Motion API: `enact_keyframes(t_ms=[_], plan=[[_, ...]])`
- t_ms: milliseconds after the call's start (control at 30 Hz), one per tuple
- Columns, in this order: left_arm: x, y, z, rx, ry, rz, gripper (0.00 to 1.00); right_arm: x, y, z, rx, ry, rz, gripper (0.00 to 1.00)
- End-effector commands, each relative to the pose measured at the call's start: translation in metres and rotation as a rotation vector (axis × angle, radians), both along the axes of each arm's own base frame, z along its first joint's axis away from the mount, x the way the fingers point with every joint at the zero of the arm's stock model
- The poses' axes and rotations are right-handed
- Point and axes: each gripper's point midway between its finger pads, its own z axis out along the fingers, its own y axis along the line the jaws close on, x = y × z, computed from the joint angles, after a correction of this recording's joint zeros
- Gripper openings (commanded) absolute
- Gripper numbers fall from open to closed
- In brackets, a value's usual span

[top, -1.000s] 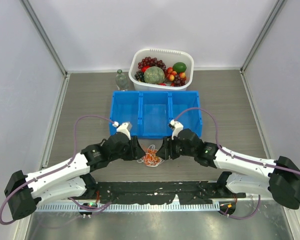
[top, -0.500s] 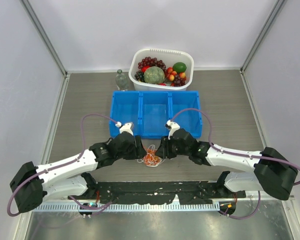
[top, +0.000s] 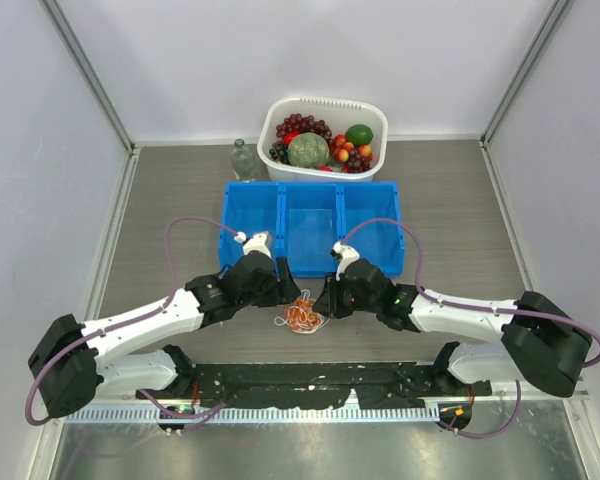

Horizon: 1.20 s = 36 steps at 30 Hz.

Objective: Untangle the cables

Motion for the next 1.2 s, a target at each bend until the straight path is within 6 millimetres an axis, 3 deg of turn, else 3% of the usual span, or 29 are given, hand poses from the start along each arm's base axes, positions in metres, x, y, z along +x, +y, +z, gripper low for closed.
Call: enact_keyframes(t_ms=[0, 133, 367, 467, 600, 767, 800, 867, 900, 1033, 1167], plan=[[0.011, -0.01, 0.009, -0.035, -0.039, 0.005, 0.6, 0.007, 0.01, 0.011, 0.051, -0.035, -0.01, 0.16], [0.013, -0.01, 0.006, -0.031, -0.043, 0.012, 0.47, 0.007, 0.009, 0.015, 0.052, -0.039, -0.011, 0.02], [0.016, -0.008, -0.001, 0.025, -0.041, 0.003, 0.19, 0.001, 0.002, 0.018, 0.07, -0.032, -0.026, 0.01], [0.013, -0.008, -0.009, 0.05, -0.013, -0.011, 0.16, 0.001, -0.003, 0.017, 0.064, -0.039, -0.041, 0.01], [0.01, -0.012, -0.015, 0.033, 0.004, -0.023, 0.25, 0.003, -0.004, 0.018, 0.062, -0.046, -0.048, 0.01], [0.012, -0.01, -0.014, 0.038, -0.006, -0.011, 0.0, 0.004, -0.003, 0.018, 0.054, -0.046, -0.046, 0.01], [0.012, -0.005, -0.014, 0.062, -0.007, -0.003, 0.0, 0.005, -0.005, 0.017, 0.044, -0.049, -0.05, 0.01], [0.015, 0.005, -0.008, 0.091, -0.035, 0.018, 0.0, 0.009, -0.013, 0.02, 0.029, -0.066, -0.093, 0.01], [0.016, 0.01, -0.003, 0.098, -0.053, 0.028, 0.0, 0.017, -0.024, 0.017, -0.016, -0.087, -0.155, 0.01], [0.018, 0.042, 0.021, 0.115, -0.149, 0.112, 0.0, 0.032, -0.063, 0.032, -0.049, -0.177, -0.343, 0.01], [0.012, 0.079, 0.055, 0.076, -0.261, 0.201, 0.0, 0.04, -0.099, 0.064, -0.007, -0.292, -0.484, 0.01]])
